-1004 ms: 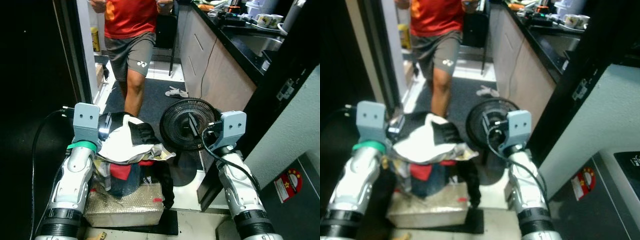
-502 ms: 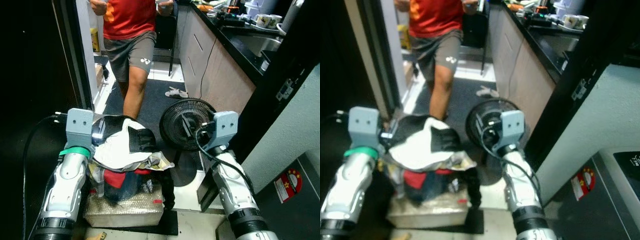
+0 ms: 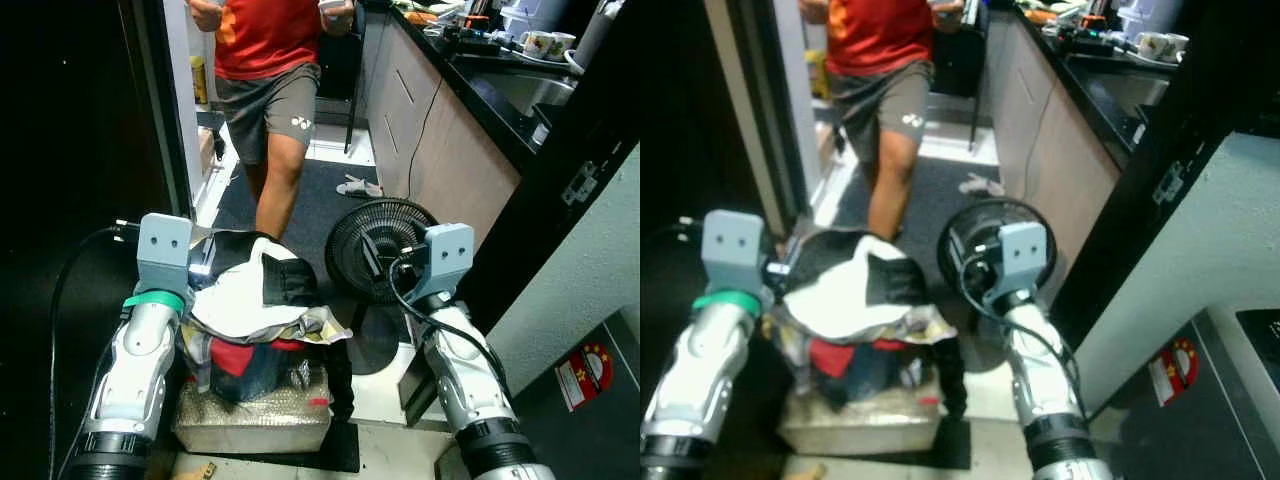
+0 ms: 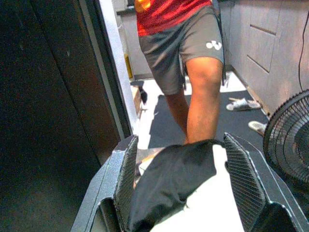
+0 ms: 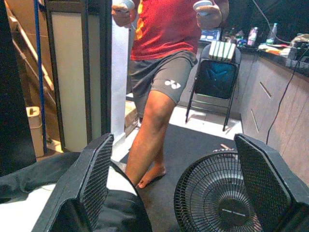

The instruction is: Clothes washing

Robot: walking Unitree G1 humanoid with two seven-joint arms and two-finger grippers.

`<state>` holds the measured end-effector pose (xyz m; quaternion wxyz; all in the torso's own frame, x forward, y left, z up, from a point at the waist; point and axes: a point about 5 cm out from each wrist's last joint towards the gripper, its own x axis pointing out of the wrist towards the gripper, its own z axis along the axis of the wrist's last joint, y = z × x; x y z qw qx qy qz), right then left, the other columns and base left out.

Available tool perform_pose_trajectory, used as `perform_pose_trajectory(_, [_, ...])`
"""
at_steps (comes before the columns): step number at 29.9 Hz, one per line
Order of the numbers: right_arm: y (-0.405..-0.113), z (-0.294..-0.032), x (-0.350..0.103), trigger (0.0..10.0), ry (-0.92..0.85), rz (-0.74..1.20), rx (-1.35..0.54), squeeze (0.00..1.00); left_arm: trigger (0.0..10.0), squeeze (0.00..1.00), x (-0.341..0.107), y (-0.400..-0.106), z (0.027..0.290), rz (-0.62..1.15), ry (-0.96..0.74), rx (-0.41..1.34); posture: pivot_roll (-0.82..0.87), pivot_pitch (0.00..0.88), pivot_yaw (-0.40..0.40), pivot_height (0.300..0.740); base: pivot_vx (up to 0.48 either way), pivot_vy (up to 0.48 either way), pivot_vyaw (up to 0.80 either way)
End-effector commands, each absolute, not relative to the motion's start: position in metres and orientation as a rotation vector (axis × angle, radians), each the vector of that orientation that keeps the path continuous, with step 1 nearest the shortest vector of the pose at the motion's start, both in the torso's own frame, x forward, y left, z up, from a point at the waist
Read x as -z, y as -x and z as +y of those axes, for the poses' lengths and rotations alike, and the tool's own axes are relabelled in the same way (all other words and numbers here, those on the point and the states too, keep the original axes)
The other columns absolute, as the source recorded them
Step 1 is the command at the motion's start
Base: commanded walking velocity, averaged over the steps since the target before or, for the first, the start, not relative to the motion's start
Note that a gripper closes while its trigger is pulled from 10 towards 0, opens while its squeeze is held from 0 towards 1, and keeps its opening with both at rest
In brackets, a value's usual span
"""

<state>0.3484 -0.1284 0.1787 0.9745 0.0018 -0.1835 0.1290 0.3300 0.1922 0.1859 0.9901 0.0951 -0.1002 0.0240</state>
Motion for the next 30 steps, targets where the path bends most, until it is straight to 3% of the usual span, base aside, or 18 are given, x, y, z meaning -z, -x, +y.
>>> perform_pose_trajectory(1, [-0.347, -0.132, -0.175, 10.0, 0.001, -0.359, -0.255, 0.0, 10.0, 0.0, -0.181, -0.329, 0.189, -0.182, -0.19, -0.04, 0.08, 0.0, -0.053, 0.74, 0.0, 0.0, 0.0])
perform_pose_trajectory(18, [-0.353, -0.122, -0.177, 10.0, 0.004, -0.343, -0.304, 0.0, 10.0, 0.0, -0.172, -0.32, 0.198, -0.163, -0.178, -0.101, 0.11, 0.01, -0.103, 0.74, 0.0, 0.0, 0.0])
perform_pose_trajectory(30, [-0.35, -0.123, -0.175, 10.0, 0.002, -0.346, -0.298, 0.0, 10.0, 0.0, -0.17, -0.322, 0.196, -0.158, -0.182, -0.089, 0.1, 0.0, -0.087, 0.74, 0.0, 0.0, 0.0])
